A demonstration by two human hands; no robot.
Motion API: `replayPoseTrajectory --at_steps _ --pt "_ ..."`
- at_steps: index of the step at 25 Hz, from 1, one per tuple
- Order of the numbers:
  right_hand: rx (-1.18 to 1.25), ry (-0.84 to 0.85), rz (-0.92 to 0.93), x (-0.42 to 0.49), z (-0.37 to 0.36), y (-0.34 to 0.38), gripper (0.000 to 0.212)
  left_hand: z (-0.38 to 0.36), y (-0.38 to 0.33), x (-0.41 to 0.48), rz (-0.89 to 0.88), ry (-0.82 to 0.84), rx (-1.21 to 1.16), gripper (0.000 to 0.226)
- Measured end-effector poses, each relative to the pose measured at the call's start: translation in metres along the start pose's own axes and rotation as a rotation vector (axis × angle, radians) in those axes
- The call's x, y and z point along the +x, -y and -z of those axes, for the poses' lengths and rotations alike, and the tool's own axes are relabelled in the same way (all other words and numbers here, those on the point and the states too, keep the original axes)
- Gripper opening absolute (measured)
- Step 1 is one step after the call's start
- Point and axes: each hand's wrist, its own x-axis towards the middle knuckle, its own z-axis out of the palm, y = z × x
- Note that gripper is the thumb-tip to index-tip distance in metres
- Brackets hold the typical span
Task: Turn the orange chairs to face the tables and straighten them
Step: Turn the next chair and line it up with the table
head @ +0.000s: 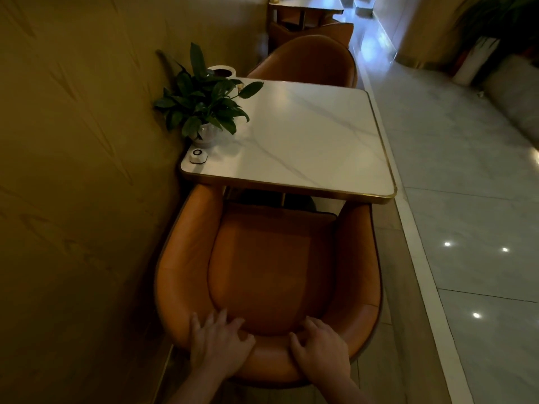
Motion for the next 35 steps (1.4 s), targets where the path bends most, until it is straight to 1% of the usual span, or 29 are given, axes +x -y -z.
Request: replayPoseTrajectory --at_steps 5,7,11,17,24,29,35 --pt "-0.010 -0.002 0.041 -0.004 0.000 -0.008 0.058 -0.005 -0.003 -0.010 -0.001 0.029 0.015 0.074" --pt "-0.030 0.001 0.052 -0.005 0.000 -0.007 0.054 -0.006 -0.003 -0.013 -0.006 0.034 0.024 0.075" --pt "-0.054 0.016 0.015 -0.006 0.004 -0.002 0.043 -0.005 -0.004 -0.014 -0.010 -0.022 -0.023 0.078" --pt "-0.039 -0.013 0.023 -0.009 0.002 0.004 0.042 -0.007 -0.001 -0.012 0.009 -0.058 -0.091 0.081" --pt "-0.027 0.013 0.036 -0.006 0.002 -0.001 0.032 -0.003 -0.002 -0.013 0.010 -0.032 -0.093 0.078" --pt "-0.037 0.028 0.060 -0.005 0.001 -0.003 0.033 -0.004 -0.003 -0.012 0.014 -0.029 -0.084 0.079" --pt "0.019 0.082 0.085 -0.006 0.010 -0.008 0.040 0.008 -0.004 -0.014 -0.012 0.049 -0.066 0.075"
